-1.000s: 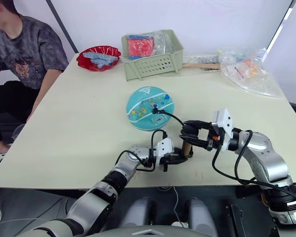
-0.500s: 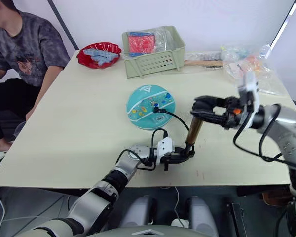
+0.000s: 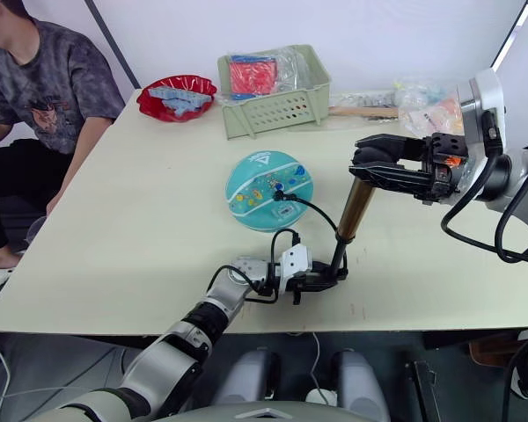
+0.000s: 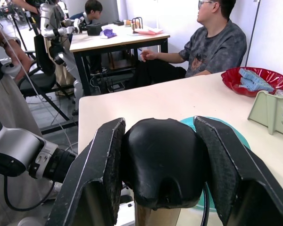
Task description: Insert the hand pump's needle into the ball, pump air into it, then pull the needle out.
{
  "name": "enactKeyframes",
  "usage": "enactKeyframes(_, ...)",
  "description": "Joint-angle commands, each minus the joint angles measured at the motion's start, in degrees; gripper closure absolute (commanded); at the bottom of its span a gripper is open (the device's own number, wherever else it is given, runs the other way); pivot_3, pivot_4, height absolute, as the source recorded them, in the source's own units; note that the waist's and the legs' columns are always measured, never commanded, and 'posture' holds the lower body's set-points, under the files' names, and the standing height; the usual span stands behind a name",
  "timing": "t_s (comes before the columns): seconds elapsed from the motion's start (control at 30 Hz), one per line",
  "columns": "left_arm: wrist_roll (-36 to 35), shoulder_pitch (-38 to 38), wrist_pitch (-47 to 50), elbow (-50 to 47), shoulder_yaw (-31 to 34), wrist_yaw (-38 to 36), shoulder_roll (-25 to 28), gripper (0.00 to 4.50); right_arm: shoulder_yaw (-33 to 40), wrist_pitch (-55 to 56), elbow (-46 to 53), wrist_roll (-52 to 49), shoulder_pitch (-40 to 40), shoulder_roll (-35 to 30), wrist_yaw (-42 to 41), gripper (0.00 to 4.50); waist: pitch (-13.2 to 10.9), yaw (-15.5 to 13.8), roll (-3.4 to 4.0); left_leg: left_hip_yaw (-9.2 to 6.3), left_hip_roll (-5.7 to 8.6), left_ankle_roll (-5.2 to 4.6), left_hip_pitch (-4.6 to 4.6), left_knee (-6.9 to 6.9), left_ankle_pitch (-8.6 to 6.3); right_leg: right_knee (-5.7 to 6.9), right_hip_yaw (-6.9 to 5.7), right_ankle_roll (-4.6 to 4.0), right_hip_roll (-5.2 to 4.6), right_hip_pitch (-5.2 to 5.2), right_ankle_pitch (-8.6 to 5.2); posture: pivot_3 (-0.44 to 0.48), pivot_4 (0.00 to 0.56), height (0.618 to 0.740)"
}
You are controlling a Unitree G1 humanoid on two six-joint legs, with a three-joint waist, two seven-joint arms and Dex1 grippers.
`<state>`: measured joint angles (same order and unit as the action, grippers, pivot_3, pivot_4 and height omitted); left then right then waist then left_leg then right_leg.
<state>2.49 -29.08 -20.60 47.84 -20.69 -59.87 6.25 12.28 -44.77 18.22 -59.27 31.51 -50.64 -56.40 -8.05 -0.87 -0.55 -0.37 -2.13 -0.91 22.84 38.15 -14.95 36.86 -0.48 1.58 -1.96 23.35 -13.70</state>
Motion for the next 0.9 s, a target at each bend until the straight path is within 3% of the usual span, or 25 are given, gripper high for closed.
enactKeyframes(0.03,3.1,3.3,2.4,4.0,-2.2,-0.3,1.2,3.43,0.5,1.8,1.4,2.3,-1.5,0.3,-0.4,2.69,0.0,0.0,0.02,0.0,0.0,0.0,-0.01,0.0,0.0,0.0,0.0,0.02,0.0,0.0,-0.01,0.0,0.15,0.738)
enactKeyframes(0.27,3.2,3.5,2.2,3.7,-2.2,0.0,1.5,3.43,-4.7,3.8,1.4,6.9,-8.1,3.9,-0.7,2.69,0.1,0.1,0.02,0.02,0.0,-0.01,-0.08,-0.01,0.0,0.0,0.02,0.03,0.05,-0.03,-0.01,0.0,0.15,0.738)
enactKeyframes(0.63,3.3,3.5,1.9,4.1,-2.1,0.5,1.4,3.43,-15.5,21.5,-4.8,26.4,-20.3,11.6,0.1,2.69,0.6,0.1,-0.32,0.01,-0.01,-0.02,-0.25,-0.06,-0.01,-0.01,0.0,0.04,0.15,-0.14,-0.04,0.0,0.15,0.738)
enactKeyframes(0.9,3.1,3.6,2.8,2.8,-2.0,0.2,1.6,3.43,-15.3,24.6,-5.8,27.7,-21.4,13.0,-0.6,2.69,0.7,0.2,-0.26,0.03,-0.01,-0.02,-0.33,-0.05,-0.01,-0.01,0.01,0.04,0.14,-0.19,-0.04,0.0,0.15,0.738)
